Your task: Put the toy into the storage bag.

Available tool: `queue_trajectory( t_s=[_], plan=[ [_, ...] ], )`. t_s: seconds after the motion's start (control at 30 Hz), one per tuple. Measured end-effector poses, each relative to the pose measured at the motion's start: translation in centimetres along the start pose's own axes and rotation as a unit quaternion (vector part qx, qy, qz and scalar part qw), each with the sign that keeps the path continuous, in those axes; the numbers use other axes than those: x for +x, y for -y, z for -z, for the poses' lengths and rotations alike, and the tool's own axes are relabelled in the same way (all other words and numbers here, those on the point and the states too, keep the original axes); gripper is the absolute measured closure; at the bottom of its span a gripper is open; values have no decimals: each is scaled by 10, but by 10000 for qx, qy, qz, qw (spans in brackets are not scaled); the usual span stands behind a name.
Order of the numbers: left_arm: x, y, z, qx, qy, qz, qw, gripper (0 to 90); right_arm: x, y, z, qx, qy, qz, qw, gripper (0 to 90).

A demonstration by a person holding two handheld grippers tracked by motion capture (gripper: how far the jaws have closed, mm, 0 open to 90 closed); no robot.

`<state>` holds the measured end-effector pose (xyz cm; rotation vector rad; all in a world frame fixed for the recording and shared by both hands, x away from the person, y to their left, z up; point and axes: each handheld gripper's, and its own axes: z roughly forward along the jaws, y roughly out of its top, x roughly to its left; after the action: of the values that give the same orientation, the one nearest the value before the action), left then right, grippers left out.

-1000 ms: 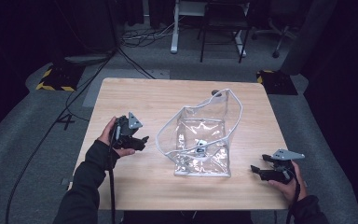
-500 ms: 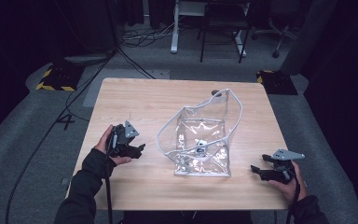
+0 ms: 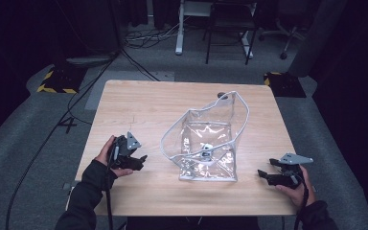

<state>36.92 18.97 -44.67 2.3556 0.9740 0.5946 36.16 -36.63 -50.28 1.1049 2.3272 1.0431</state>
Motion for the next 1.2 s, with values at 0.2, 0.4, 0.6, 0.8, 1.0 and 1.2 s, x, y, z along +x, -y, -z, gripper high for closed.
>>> queue_trajectory(
  t_s=[0.2,0.4,0.6,0.8,1.0,1.2],
  plan=[
    [-2,6,1,3,62,23,10000,188,0,0,0,1,1,-5,10000,235],
    [-8,15,-1,-3,50,68,10000,188,0,0,0,0,2,-1,10000,235],
    [-13,30,2,-118,106,249,9996,189,0,0,0,1,2,-5,10000,235],
    [-16,44,2,-128,118,347,9992,191,0,0,0,1,2,-2,10000,235],
    [-21,56,3,-134,152,486,9986,191,0,0,0,0,2,-2,10000,234],
    [-25,63,5,-116,141,545,9983,188,0,0,0,1,2,-3,10000,235]
  ],
)
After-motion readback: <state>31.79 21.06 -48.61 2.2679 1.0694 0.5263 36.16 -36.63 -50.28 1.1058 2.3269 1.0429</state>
